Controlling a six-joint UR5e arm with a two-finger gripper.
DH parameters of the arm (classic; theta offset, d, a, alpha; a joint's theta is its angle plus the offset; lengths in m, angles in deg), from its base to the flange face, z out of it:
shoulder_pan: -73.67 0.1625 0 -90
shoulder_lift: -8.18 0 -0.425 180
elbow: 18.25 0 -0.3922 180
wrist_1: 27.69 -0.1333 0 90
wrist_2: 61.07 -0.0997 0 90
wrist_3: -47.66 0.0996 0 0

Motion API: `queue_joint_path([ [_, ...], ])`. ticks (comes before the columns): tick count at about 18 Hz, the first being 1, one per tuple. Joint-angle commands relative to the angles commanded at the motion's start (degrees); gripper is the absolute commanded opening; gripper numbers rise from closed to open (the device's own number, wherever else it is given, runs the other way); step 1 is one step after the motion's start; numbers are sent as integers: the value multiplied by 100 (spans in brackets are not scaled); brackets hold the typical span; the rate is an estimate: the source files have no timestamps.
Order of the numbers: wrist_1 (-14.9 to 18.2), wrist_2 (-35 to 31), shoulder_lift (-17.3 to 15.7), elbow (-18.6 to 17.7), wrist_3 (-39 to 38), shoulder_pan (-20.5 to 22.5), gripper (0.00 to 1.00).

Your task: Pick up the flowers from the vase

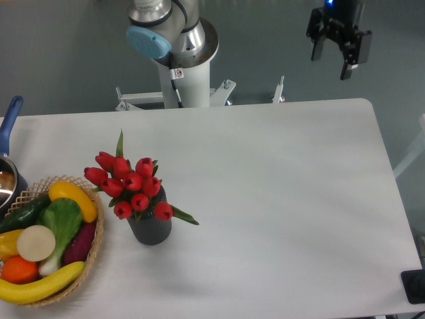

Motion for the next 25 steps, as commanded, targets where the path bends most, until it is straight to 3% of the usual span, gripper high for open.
queue_joint_path([
  [13, -62, 79, -141, -281, -263, -53, 100],
  [16, -62, 412, -193, -448, -657, -62, 100],
  [19, -96, 816, -220, -615, -1544, -131, 100],
  [25, -535, 1870, -115, -1239, -2328, -693, 100],
])
